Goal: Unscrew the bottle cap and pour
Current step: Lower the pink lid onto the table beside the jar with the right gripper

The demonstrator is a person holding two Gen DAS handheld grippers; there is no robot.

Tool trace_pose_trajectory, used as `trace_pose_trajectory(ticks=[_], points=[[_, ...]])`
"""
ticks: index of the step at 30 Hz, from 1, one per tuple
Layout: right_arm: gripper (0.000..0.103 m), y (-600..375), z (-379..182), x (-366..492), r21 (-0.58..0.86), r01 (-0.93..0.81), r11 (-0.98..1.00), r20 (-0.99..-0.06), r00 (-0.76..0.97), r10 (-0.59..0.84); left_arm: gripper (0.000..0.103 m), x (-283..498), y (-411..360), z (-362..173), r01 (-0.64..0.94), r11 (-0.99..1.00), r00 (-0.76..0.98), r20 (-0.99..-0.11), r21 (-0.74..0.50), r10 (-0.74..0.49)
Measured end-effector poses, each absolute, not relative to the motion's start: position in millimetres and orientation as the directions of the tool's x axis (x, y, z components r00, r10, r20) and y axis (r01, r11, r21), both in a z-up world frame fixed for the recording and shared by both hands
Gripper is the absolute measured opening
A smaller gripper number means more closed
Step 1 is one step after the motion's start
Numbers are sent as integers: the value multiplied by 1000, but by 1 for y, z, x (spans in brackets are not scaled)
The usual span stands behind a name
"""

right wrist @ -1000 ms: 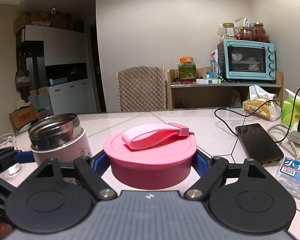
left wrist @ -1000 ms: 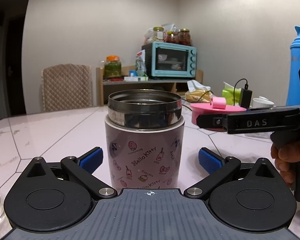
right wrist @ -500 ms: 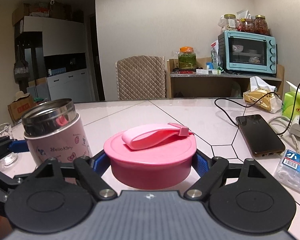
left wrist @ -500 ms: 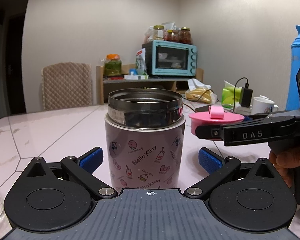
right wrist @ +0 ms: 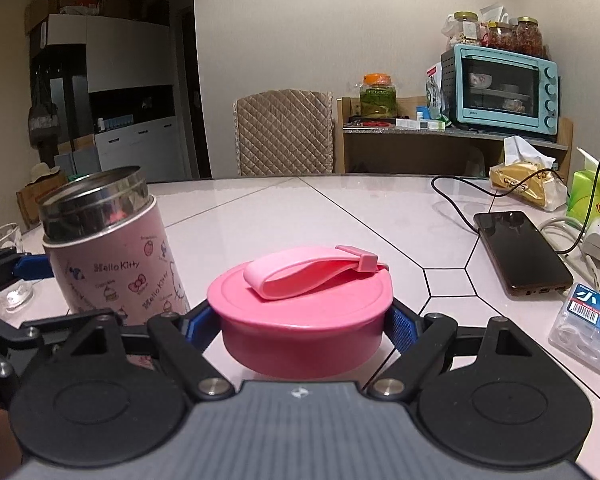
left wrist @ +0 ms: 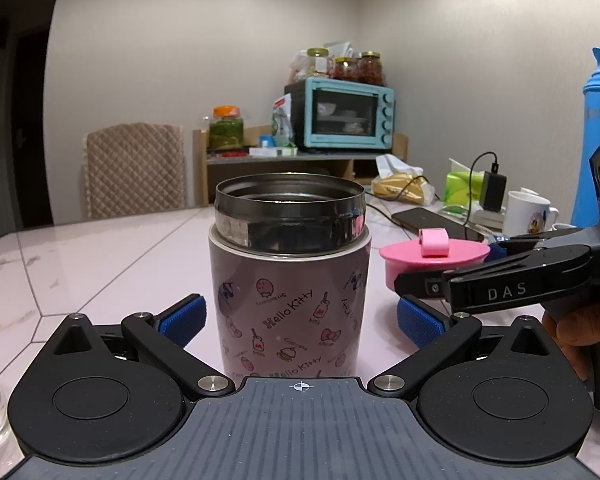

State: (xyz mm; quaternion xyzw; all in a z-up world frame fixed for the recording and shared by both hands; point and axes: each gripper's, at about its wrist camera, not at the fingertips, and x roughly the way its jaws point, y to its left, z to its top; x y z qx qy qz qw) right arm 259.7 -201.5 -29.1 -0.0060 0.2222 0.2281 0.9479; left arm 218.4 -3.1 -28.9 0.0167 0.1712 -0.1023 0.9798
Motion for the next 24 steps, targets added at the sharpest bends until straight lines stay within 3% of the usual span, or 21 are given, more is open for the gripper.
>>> trace_pose_trajectory(ticks=[24], points=[[85, -196, -39, 265, 71, -439, 896, -505, 759, 412, 103, 224, -2, -30, 223, 975, 899, -386, -3, -207]])
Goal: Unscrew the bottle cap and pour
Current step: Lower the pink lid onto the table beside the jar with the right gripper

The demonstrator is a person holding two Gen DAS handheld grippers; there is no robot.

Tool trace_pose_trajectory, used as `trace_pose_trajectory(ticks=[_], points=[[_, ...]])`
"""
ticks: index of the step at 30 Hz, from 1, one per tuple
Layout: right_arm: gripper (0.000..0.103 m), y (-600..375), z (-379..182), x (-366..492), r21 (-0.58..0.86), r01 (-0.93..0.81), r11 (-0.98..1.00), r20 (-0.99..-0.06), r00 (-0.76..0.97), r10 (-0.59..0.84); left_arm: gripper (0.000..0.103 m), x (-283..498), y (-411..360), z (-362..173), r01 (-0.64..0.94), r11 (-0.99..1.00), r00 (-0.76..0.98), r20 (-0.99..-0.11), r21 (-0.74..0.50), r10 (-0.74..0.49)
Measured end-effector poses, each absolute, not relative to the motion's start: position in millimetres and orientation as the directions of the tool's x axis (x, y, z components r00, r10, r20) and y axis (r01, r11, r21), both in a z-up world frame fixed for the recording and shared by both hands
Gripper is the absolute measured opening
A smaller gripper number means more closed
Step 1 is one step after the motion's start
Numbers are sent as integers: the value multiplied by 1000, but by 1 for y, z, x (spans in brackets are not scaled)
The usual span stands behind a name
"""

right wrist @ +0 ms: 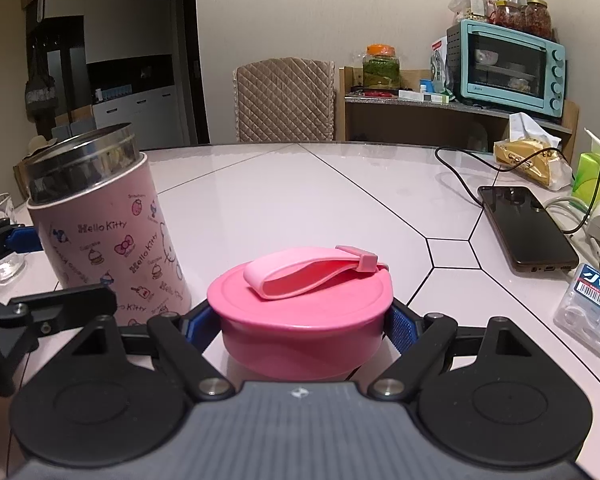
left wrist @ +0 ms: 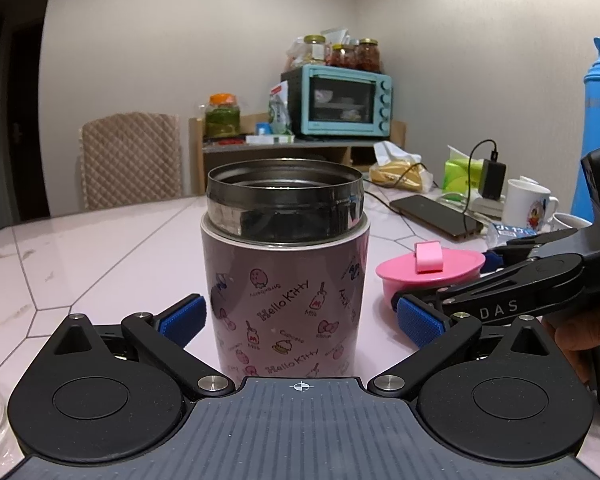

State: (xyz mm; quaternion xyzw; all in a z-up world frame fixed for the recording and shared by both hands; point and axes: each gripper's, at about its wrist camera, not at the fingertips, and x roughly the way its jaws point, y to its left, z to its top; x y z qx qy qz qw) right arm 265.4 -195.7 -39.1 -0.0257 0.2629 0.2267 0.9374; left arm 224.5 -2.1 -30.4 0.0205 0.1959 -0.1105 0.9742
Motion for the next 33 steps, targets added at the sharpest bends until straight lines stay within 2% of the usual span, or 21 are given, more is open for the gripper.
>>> trace_pose_trajectory(ticks=[24, 33], points=[[86, -193, -43, 267, 42, -444, 895, -546, 740, 392, 103, 229, -4, -31, 234, 972, 886, -413, 1, -213], [89, -192, -44, 267, 33, -445, 895, -560, 733, 385, 103, 232, -1, -29, 235, 972, 883, -417, -1, -214]])
